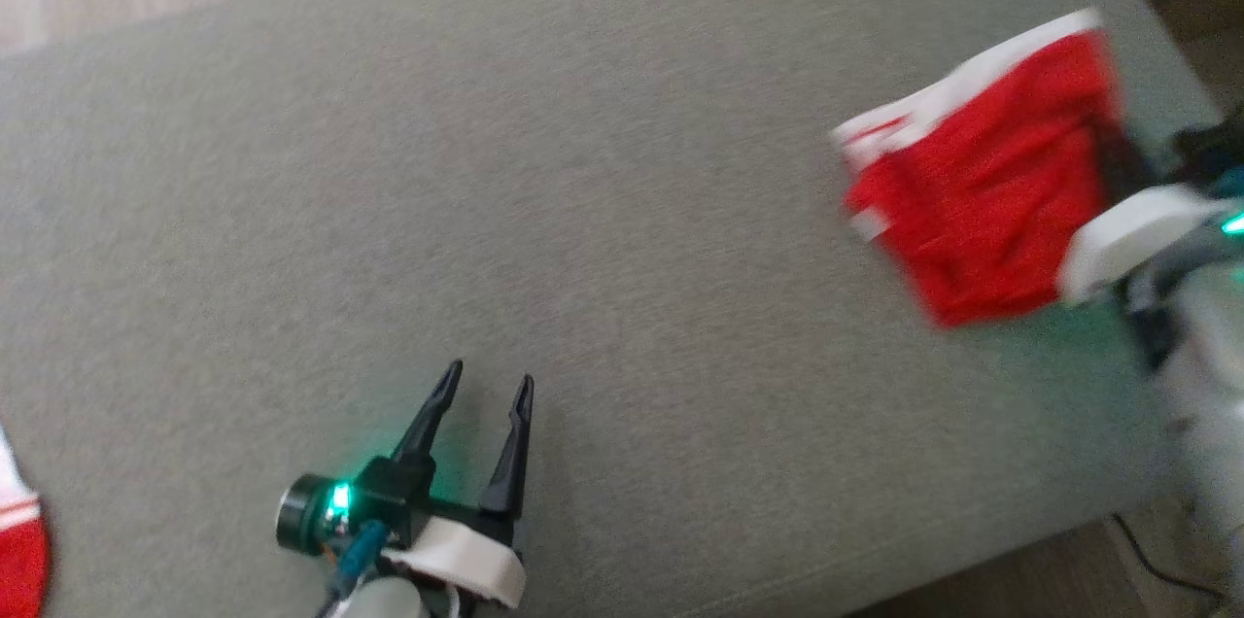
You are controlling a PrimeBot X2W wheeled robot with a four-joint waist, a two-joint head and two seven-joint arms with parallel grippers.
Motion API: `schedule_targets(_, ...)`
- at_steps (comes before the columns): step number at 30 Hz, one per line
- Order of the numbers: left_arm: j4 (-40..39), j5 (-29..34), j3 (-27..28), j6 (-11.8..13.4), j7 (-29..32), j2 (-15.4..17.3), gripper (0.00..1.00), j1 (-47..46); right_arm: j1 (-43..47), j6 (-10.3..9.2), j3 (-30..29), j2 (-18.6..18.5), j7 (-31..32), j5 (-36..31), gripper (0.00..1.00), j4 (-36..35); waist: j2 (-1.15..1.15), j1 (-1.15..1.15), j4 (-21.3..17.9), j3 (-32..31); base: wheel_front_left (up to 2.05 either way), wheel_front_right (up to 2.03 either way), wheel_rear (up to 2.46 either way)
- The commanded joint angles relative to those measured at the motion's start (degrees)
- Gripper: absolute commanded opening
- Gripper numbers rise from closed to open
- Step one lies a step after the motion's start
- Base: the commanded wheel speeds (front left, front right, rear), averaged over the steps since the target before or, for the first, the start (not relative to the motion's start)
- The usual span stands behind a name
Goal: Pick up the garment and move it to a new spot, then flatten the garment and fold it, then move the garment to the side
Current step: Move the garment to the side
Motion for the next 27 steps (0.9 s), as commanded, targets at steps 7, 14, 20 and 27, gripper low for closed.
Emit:
schedule_targets(7,-1.9,1.0,2.4,-0.5,-0.3,0.1,1.0,-3.8,-8.7,-0.05,-9.2,-10.3,0.8,-8.5,0.0,5.3,0.0,-0.01,7.6,6.6,0.0,0.0,0.0)
schedule_targets(14,-1.8,0.9,2.2,0.1,-0.3,0.1,1.0,-5.1,-11.2,-0.05,-23.3,-12.8,-0.2,-19.4,1.0,3.6,0.0,-0.01,9.0,8.1,0.0,0.0,0.0)
schedule_targets(20,-2.2,-0.4,4.1,1.6,-0.3,0.1,1.0,-4.9,-10.7,-0.05,-30.2,-5.4,-1.5,-23.1,1.0,-2.8,0.0,-0.01,9.2,6.6,0.0,0.0,0.0)
schedule_targets(27,-4.3,-0.5,9.8,3.2,-0.3,0.1,1.0,-2.7,-0.9,-0.05,-25.2,7.0,-1.6,-14.9,1.0,-18.6,0.0,-0.01,10.2,3.0,0.0,0.0,0.0)
